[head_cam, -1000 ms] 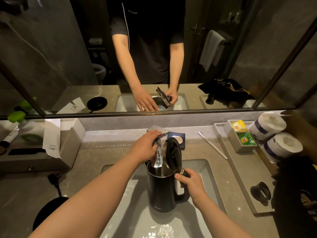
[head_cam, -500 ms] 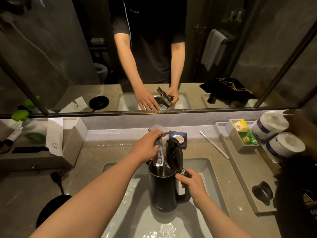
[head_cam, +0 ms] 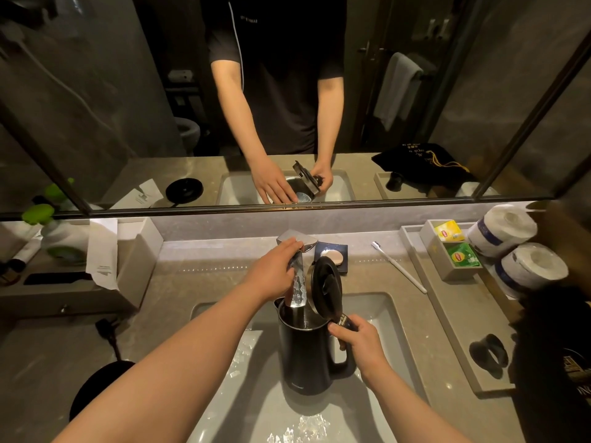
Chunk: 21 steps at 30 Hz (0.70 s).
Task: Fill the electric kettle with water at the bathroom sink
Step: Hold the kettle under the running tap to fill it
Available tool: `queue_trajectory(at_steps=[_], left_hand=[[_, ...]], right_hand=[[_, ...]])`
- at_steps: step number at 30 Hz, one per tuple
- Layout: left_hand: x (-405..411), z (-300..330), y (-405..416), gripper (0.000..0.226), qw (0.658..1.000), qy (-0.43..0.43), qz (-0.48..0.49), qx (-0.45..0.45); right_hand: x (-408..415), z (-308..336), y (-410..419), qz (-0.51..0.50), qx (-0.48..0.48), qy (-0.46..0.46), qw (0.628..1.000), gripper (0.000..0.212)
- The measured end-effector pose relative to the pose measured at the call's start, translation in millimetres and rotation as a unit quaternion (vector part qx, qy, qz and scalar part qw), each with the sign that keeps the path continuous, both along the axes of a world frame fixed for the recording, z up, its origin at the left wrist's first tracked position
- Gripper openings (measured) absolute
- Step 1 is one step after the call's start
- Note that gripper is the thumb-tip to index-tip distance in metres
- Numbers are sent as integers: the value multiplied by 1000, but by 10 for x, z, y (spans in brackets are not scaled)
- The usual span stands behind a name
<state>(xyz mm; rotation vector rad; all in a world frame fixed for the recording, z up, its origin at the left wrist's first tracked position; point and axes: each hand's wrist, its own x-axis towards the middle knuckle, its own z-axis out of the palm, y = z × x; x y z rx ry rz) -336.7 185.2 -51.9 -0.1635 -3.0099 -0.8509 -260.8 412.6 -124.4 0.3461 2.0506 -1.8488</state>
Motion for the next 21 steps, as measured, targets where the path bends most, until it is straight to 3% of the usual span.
queue_trajectory(at_steps=[21], left_hand=[[50, 48, -28, 61, 1000, -17, -12, 6]], right_hand=[[12, -7, -29, -2, 0, -5, 1000, 13]])
